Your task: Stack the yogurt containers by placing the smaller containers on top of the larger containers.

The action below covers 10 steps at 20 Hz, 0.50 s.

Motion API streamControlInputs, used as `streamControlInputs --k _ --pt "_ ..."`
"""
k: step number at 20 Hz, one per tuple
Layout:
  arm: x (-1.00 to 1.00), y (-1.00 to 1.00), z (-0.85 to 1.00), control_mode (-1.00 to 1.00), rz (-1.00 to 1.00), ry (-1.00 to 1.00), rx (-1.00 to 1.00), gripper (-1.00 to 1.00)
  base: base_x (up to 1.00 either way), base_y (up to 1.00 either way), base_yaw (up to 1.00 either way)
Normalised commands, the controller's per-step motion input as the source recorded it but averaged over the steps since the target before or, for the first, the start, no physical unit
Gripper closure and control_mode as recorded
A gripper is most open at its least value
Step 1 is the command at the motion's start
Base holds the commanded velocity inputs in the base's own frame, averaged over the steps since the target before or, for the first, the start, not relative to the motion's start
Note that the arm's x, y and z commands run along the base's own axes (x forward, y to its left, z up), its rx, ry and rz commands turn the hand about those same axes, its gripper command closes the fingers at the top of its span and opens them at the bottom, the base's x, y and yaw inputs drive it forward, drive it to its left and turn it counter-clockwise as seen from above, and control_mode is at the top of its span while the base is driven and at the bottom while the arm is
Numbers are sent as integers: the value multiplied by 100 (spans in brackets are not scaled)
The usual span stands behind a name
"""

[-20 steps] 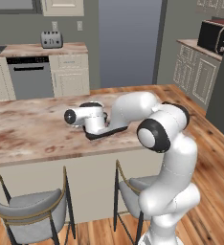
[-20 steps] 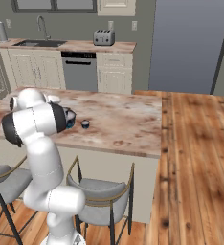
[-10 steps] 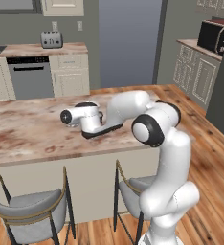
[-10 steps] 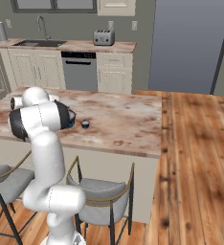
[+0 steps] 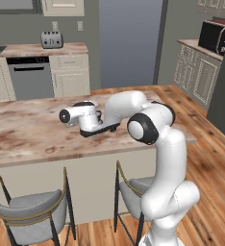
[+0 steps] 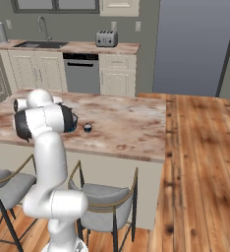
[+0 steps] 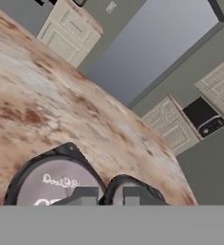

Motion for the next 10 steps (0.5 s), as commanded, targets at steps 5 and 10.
streamControlInputs --k 5,10 --pt "19 0 -8 -100 0 -4 0 100 0 0 0" --pt "14 0 -14 -100 0 -4 0 100 0 0 0"
